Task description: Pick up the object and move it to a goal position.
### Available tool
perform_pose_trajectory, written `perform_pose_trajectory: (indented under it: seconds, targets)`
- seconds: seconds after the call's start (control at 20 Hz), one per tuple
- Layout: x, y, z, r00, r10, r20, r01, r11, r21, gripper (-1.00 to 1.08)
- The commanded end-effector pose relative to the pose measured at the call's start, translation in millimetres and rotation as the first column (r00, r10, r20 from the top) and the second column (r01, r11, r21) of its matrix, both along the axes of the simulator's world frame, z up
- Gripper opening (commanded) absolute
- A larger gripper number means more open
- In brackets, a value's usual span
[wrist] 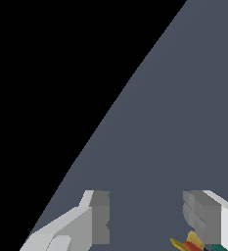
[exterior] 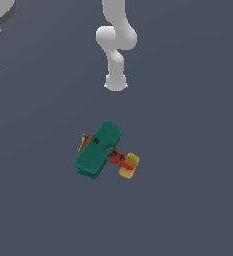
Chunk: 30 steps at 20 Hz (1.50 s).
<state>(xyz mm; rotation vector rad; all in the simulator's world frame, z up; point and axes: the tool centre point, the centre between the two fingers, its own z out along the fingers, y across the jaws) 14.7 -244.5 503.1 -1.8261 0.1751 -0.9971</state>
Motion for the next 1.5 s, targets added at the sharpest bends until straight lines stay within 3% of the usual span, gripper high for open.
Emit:
perform_pose_trajectory:
  seconds: [0.0,0.4,0.8,1.45]
  targets:
    - [8.8,-2.3,-22.1,1.0,-0.001,-0.012,0.001,1.0,0.029,0.28]
    - [36.2,2.2,-103.5,0.997,0.004,-0.071,0.004,0.994,0.109,0.28]
    - [58.5,24.9,-198.0,0.988,0.024,-0.152,0.003,0.985,0.173,0.28]
    - [70.0,76.0,-324.6,0.96,0.068,-0.273,-0.005,0.975,0.224,0.28]
